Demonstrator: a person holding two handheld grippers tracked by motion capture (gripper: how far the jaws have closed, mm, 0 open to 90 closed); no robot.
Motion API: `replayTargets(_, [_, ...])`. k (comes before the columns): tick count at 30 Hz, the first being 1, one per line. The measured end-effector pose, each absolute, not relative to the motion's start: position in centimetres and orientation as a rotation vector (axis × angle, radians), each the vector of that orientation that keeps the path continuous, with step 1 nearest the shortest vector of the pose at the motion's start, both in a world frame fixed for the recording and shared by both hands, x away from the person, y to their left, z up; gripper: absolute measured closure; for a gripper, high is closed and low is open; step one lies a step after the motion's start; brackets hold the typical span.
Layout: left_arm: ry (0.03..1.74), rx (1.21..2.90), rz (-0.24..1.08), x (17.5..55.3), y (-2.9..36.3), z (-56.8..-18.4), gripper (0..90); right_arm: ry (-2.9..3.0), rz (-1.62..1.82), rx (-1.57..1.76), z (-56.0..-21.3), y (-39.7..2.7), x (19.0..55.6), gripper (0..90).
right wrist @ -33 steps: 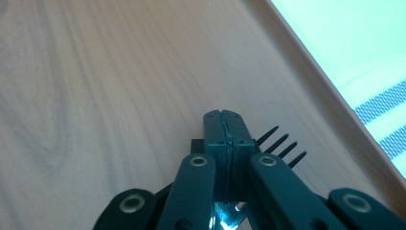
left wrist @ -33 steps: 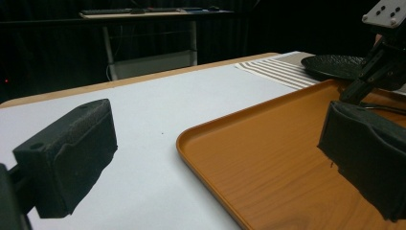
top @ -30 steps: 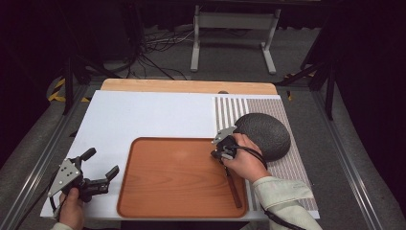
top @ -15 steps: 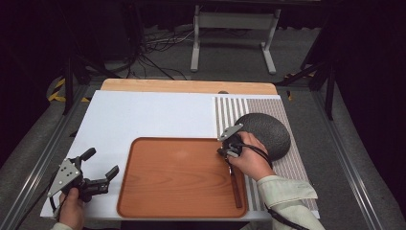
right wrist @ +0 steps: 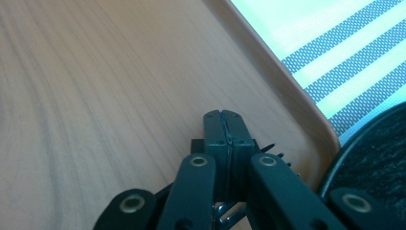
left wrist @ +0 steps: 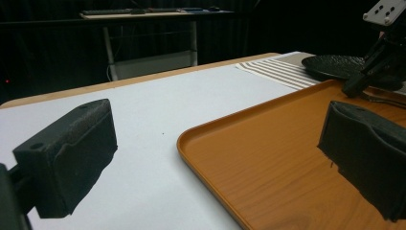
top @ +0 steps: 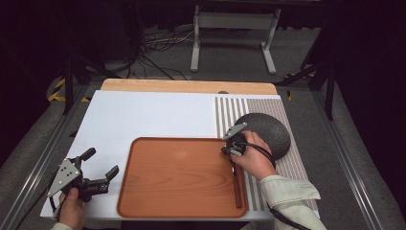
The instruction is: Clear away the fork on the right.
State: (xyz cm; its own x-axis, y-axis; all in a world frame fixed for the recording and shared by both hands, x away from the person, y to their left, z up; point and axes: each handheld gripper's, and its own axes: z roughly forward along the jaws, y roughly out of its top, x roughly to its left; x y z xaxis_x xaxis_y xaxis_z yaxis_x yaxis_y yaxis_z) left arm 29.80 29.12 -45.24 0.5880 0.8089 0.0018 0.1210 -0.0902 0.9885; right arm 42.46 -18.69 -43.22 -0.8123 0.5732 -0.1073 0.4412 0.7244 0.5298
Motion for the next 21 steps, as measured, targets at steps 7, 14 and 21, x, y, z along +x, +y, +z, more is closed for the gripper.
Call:
replayTargets(7, [0.803, 1.581, 0.692, 29.8, 29.1, -45.2, 0.2, 2.650, 0.735, 0.809, -42.9, -18.9, 42.3, 90.0])
replayTargets(14, [0.802, 1.582, 0.694, 29.7, 29.1, -45.2, 0.2, 2.599, 0.824, 0.791, -40.6, -19.2, 41.9, 81.8])
replayTargets(21, [0.799, 1.584, 0.695, 29.7, 29.1, -45.1, 0.2, 2.531, 1.010, 0.786, -38.4, -19.6, 41.0, 38.1])
